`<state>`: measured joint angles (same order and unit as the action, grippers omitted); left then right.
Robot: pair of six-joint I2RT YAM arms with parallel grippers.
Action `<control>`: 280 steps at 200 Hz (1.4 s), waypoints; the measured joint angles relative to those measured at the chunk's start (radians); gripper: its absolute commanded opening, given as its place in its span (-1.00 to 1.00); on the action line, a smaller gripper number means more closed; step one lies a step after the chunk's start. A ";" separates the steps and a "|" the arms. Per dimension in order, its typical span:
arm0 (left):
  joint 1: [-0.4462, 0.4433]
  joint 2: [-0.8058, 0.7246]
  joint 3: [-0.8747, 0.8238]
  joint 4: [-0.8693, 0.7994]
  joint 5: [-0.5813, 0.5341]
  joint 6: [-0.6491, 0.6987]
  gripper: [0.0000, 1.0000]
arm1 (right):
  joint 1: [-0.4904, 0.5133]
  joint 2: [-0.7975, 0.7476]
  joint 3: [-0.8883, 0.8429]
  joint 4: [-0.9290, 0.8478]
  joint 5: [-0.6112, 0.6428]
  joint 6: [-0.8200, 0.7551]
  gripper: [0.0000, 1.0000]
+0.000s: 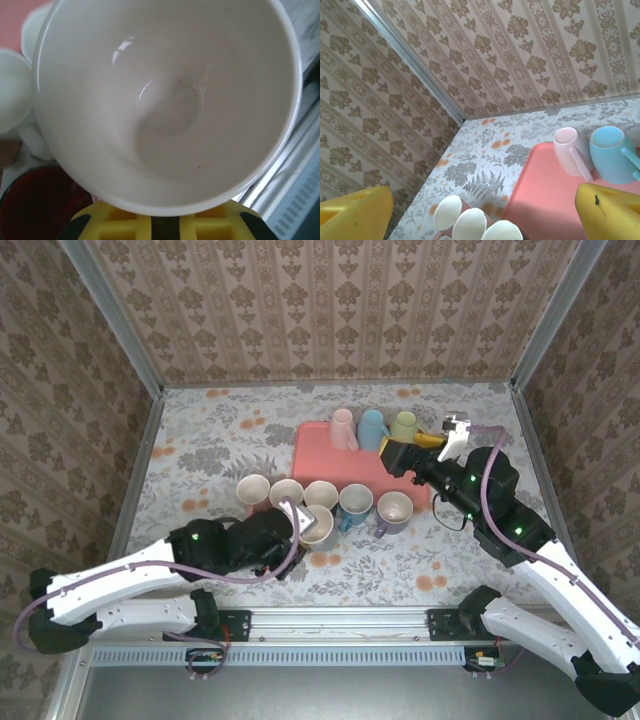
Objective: Turn the mug right side up
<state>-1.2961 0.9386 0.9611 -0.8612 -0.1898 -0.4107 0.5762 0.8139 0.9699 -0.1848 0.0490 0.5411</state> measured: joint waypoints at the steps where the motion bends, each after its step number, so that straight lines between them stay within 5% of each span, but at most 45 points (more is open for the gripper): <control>1: -0.001 0.001 -0.002 -0.001 -0.002 -0.001 -1.00 | 0.000 0.000 0.000 0.000 0.000 0.000 0.90; 86: -0.034 0.154 -0.194 0.104 -0.088 -0.113 -1.00 | 0.000 0.018 0.000 -0.044 -0.004 -0.016 0.90; 211: -0.038 0.181 -0.272 0.137 -0.140 -0.230 -1.00 | 0.000 0.010 -0.030 -0.044 -0.004 -0.016 0.91; 280: -0.031 0.154 -0.288 0.140 -0.165 -0.278 -0.39 | 0.000 0.013 -0.058 -0.043 -0.011 -0.015 0.92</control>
<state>-1.3270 1.0924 0.6731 -0.7208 -0.3550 -0.6891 0.5762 0.8272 0.9123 -0.2279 0.0380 0.5262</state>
